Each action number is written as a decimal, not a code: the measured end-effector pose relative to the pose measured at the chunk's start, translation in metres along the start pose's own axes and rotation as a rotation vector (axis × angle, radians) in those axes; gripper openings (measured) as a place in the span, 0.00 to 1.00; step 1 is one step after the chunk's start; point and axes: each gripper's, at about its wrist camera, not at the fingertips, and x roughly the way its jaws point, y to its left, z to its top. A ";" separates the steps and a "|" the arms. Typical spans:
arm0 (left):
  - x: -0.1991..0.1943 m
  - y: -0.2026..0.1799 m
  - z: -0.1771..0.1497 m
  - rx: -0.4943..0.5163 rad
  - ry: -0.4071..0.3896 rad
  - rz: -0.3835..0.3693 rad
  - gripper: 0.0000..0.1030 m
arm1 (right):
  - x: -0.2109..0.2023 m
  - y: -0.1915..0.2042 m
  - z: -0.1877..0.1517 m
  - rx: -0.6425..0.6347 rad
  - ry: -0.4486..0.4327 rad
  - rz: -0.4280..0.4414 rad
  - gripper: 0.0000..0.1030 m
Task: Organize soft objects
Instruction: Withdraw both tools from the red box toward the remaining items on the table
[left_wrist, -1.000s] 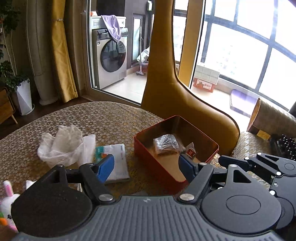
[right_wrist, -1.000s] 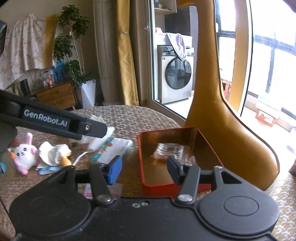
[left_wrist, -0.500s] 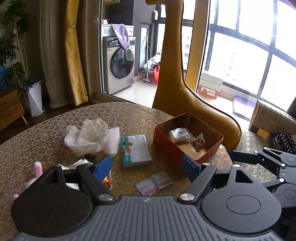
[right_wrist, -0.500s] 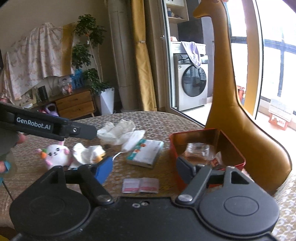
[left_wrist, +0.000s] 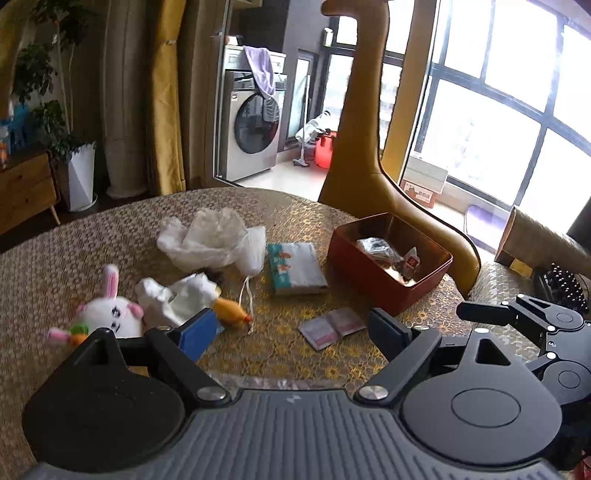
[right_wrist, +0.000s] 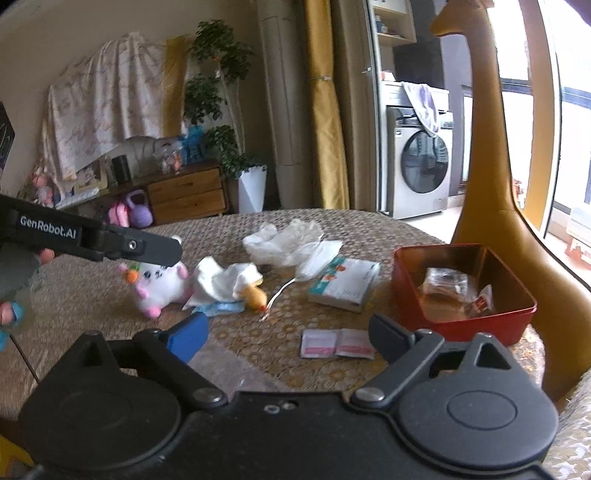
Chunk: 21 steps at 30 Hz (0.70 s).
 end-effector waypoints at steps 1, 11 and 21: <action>0.000 0.003 -0.004 -0.007 0.002 0.003 0.90 | 0.002 0.003 -0.002 -0.004 0.005 0.008 0.93; 0.019 0.041 -0.032 -0.087 0.063 0.038 1.00 | 0.027 0.028 -0.026 -0.060 0.088 0.090 0.98; 0.055 0.057 -0.041 -0.071 0.071 0.120 1.00 | 0.073 0.045 -0.051 -0.091 0.210 0.138 0.98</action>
